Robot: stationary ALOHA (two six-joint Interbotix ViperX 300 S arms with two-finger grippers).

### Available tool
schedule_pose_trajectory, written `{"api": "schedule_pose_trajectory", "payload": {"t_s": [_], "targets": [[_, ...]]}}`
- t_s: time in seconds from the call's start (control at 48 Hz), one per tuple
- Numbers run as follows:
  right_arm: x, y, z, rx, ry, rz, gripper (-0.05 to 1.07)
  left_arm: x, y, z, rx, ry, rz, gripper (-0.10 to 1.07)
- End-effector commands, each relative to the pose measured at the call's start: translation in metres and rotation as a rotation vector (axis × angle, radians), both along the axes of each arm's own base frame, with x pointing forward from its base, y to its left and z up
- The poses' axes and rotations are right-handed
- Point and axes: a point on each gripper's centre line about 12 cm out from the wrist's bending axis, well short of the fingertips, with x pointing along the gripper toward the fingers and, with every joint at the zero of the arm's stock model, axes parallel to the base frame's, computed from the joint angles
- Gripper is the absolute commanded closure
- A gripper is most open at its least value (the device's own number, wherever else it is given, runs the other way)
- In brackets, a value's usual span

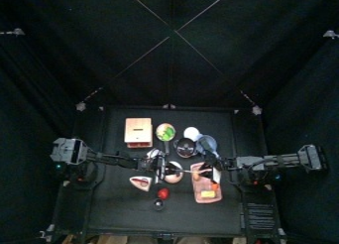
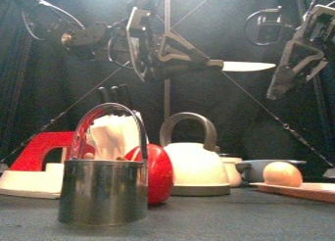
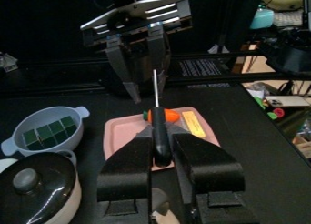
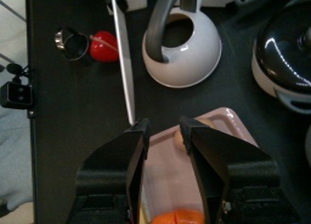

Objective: Grasp carrot

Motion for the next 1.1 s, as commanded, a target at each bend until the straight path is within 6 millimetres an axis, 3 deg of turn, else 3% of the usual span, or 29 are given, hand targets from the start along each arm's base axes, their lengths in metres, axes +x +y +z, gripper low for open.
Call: {"api": "schedule_pose_trajectory", "payload": {"t_s": [0.0,0.396,0.708,1.083], "targets": [[-0.002,0.000,0.006,0.029,-0.001,-0.019,0.29,-0.003,-0.001,0.015,0.001,-0.043,-0.004,0.59],[-0.024,0.004,0.016,0.353,0.087,-0.266,0.30,-0.032,0.011,0.015,0.004,-0.029,0.024,0.59],[-0.037,0.002,-0.006,0.462,0.311,-0.600,0.30,-0.054,0.031,0.032,0.027,-0.070,0.066,0.59],[-0.055,0.054,-0.025,0.461,0.309,-0.803,0.29,-0.074,0.029,0.028,0.033,-0.067,0.058,0.59]]}}
